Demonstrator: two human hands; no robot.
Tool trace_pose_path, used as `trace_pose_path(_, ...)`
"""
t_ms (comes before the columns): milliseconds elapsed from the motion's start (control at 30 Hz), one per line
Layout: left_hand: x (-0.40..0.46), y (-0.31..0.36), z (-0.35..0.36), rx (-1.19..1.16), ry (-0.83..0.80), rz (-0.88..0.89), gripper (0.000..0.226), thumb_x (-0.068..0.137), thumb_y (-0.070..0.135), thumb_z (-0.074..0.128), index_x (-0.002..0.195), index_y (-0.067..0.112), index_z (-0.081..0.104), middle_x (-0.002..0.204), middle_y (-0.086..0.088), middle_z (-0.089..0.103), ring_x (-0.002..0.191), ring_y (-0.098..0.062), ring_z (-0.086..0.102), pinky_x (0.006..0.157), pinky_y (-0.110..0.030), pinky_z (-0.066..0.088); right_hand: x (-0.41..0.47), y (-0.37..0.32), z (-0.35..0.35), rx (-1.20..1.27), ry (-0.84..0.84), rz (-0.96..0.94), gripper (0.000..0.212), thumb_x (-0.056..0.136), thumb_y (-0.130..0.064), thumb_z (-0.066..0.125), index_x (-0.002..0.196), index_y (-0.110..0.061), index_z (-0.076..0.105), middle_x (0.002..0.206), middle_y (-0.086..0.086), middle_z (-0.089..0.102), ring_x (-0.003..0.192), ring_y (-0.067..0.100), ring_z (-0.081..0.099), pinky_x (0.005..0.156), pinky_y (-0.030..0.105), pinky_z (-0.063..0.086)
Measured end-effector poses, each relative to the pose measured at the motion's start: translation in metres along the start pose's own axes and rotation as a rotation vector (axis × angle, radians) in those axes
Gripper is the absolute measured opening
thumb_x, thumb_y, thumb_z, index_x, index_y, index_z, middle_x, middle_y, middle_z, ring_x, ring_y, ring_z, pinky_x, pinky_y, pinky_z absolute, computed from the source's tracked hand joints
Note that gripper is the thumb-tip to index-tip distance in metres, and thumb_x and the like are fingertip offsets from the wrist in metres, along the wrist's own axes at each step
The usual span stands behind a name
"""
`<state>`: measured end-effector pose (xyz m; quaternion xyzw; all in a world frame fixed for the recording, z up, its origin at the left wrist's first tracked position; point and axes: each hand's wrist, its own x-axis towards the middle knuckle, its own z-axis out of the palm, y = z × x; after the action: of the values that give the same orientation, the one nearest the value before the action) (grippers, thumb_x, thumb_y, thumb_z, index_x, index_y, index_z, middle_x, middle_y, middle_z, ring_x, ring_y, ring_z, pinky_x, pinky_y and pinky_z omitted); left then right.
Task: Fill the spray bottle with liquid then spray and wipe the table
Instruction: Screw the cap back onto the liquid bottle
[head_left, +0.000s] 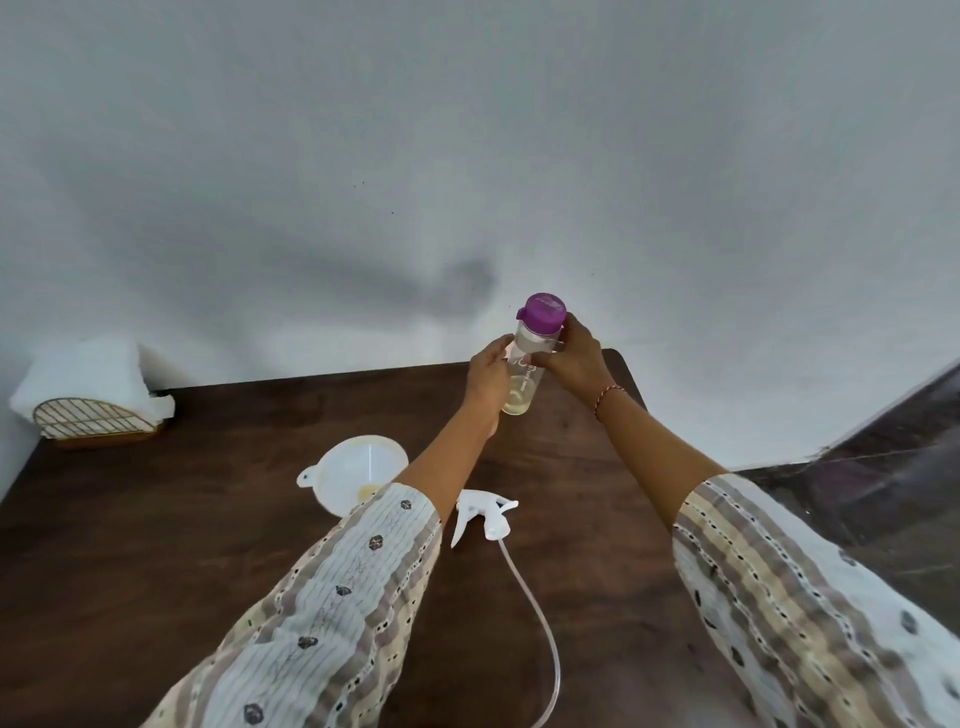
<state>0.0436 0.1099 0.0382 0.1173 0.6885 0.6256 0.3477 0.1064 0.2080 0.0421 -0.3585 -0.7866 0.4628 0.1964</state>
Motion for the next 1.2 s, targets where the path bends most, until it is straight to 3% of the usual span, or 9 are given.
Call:
trace_pose_path(167,0.024,-0.006,0.007,-0.082,0.052,-0.049,0.042,0.098,0.001,0.035,0.136,0.014,0.047,0.138,-0.007,0.051,0.118,-0.023,0.055,0.086,-0.023,0.047,0.035,0.011,0.014,-0.014,-0.027,0.005,0.056,0.071,-0.008,0.075,0.122,-0.007,0.051,0.117,0.013,0.064,0.105,0.027,0.061,0.085,0.028,0.045)
trace_pose_path(433,0.040,-0.005,0.007,-0.065,0.112,-0.044,0.048,0.094,-0.002,0.031,0.136,0.016,0.048,0.142,-0.005,0.048,0.121,-0.023,0.053,0.102,-0.035,0.045,0.058,0.010,0.022,-0.010,-0.066,-0.015,0.058,0.074,-0.008,0.074,0.126,-0.007,0.047,0.123,0.013,0.060,0.111,0.028,0.058,0.088,0.027,0.042)
trace_pose_path(500,0.036,0.002,0.010,-0.055,0.105,-0.038,0.050,0.093,-0.003,0.031,0.137,0.015,0.047,0.141,-0.006,0.047,0.122,-0.023,0.052,0.101,-0.031,0.045,0.060,0.010,0.021,-0.013,-0.064,-0.022,0.058,0.075,-0.007,0.072,0.126,-0.006,0.045,0.123,0.014,0.060,0.111,0.030,0.057,0.090,0.030,0.043)
trace_pose_path(567,0.030,0.008,0.013,-0.031,0.107,-0.031,0.049,0.094,-0.002,0.029,0.139,0.014,0.042,0.143,-0.006,0.044,0.127,-0.023,0.047,0.100,-0.029,0.041,0.059,0.008,0.021,-0.014,-0.074,-0.023,0.057,0.076,-0.006,0.071,0.127,-0.006,0.045,0.123,0.015,0.060,0.112,0.030,0.057,0.090,0.032,0.044)
trace_pose_path(700,0.021,0.009,0.015,0.012,0.118,-0.005,0.050,0.096,-0.002,0.029,0.143,0.015,0.034,0.147,-0.006,0.038,0.134,-0.026,0.038,0.111,-0.037,0.034,0.049,0.004,0.021,-0.021,-0.097,-0.014,0.059,0.076,-0.005,0.070,0.129,-0.007,0.043,0.121,0.016,0.061,0.112,0.029,0.057,0.088,0.028,0.042)
trace_pose_path(933,-0.004,0.014,0.017,0.103,0.135,0.062,0.060,0.096,0.001,0.034,0.150,0.015,0.012,0.157,-0.007,0.017,0.144,-0.026,0.021,0.117,-0.037,0.022,0.021,-0.009,0.018,-0.015,-0.028,-0.012,0.077,0.077,-0.005,0.070,0.141,-0.009,0.027,0.136,0.018,0.049,0.128,0.028,0.045,0.100,0.028,0.036)
trace_pose_path(1000,-0.017,0.014,0.016,0.158,0.158,0.112,0.058,0.094,-0.001,0.035,0.148,0.011,0.019,0.155,-0.012,0.022,0.142,-0.028,0.023,0.117,-0.039,0.023,0.004,-0.012,0.018,-0.046,0.040,-0.032,0.077,0.079,-0.007,0.068,0.143,-0.007,0.025,0.142,0.017,0.043,0.132,0.028,0.039,0.105,0.031,0.033)
trace_pose_path(1100,-0.035,0.011,0.011,0.237,0.136,0.229,0.045,0.089,-0.003,0.039,0.133,0.005,0.044,0.131,-0.020,0.049,0.122,-0.034,0.048,0.104,-0.047,0.042,-0.023,-0.017,0.022,-0.096,0.188,-0.087,0.066,0.083,-0.010,0.062,0.142,-0.008,0.030,0.143,0.012,0.041,0.133,0.027,0.038,0.107,0.032,0.031)
trace_pose_path(1200,-0.060,0.017,-0.004,0.281,0.082,0.262,0.040,0.093,0.000,0.037,0.131,0.004,0.047,0.130,-0.016,0.054,0.121,-0.029,0.051,0.105,-0.041,0.041,-0.055,-0.030,0.028,-0.053,0.320,-0.145,0.048,0.086,-0.008,0.057,0.132,-0.008,0.044,0.134,0.011,0.051,0.123,0.024,0.047,0.100,0.030,0.037)
